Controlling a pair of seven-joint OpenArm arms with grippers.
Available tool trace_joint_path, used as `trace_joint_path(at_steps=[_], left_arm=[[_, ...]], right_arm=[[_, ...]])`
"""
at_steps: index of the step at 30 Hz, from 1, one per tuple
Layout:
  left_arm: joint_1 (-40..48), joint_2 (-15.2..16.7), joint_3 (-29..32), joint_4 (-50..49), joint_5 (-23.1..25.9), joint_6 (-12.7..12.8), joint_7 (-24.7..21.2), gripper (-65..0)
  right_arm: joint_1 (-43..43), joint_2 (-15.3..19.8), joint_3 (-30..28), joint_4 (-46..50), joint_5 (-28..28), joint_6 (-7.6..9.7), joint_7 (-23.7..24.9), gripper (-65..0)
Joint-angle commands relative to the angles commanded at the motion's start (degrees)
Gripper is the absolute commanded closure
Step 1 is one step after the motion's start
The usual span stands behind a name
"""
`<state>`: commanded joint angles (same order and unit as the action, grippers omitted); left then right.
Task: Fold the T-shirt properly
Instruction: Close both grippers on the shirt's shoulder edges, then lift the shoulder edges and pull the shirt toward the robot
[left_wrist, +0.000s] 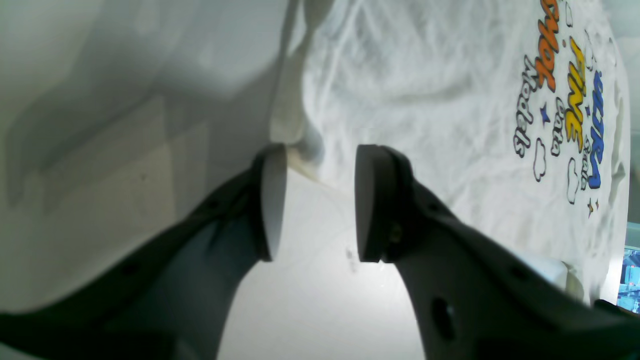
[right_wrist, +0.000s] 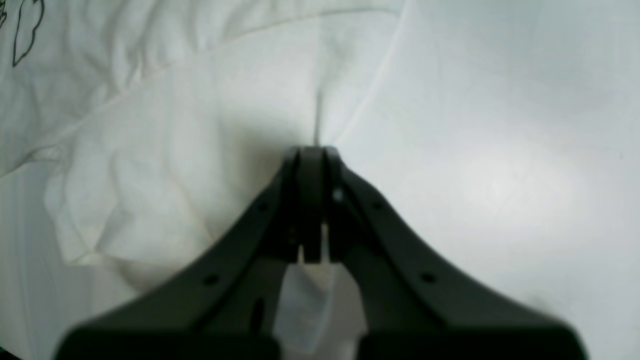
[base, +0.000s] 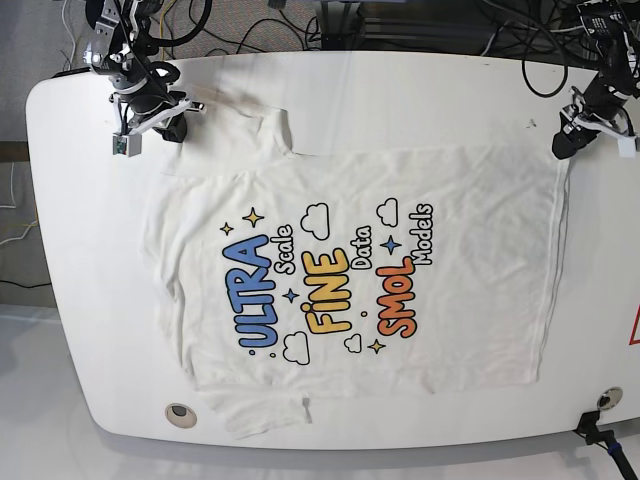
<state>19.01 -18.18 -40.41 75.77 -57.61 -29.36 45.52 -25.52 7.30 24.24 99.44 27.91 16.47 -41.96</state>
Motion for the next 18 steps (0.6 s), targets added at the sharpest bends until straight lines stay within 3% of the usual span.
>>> trace_joint_path(at_steps=[4, 18], left_arm=[[0.20, 0.08, 1.53, -0.13, 0.68, 0.39, 0.35, 0.0], [7.69, 0.86, 1.97, -0.68, 2.21, -1.59, 3.14, 0.0]], right_arm=[[-0.05, -0.07, 0.10, 0.01, -0.04, 0.06, 0.02, 0.0], [-2.92, 0.00, 1.59, 2.67, -0.38, -0.42, 0.18, 0.0]])
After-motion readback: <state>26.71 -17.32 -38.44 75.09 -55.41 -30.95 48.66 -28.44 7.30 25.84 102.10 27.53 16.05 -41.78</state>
